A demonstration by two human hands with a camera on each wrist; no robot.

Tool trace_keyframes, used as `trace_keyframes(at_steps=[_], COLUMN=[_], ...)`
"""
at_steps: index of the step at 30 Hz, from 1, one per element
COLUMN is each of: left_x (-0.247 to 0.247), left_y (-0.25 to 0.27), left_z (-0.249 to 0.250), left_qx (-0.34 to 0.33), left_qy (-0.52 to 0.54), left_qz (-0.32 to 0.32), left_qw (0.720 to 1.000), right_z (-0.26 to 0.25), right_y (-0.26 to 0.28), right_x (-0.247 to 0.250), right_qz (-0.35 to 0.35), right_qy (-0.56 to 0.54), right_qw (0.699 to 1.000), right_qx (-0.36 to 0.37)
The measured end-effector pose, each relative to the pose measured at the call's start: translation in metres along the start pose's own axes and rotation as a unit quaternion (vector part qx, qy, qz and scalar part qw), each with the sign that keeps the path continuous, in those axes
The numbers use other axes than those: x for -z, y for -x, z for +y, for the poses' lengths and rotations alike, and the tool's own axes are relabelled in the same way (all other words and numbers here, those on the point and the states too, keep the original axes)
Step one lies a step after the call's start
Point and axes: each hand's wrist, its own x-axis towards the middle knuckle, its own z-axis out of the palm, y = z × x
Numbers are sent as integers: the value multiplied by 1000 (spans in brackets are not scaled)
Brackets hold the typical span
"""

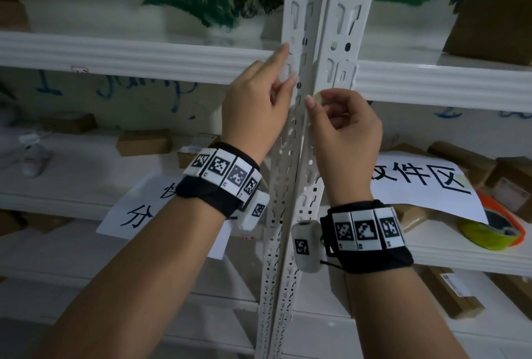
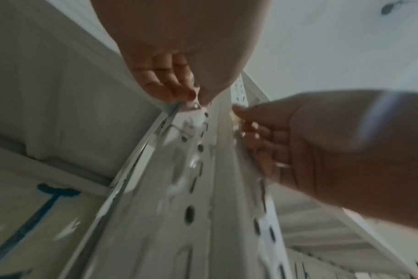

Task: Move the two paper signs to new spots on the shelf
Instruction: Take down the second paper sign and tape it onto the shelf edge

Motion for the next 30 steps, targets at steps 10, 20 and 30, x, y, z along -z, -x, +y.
trace_keyframes(at_steps=[10, 20, 30], left_x=[-7, -7, 1], left_y=[8, 7, 48], left_z=[-7, 2, 9], left_qx=[-19, -7, 54], left_qy=[-13, -1, 64], left_qz=[6, -12, -47], left_qw=[1000, 1000, 995], right_z=[6, 17, 21], right_y=[1, 5, 5], right_x=[-2, -7, 5], right_qz=[21, 52, -31], right_qy=[38, 69, 98], right_qw=[998, 986, 983], right_qx=[38, 145, 151])
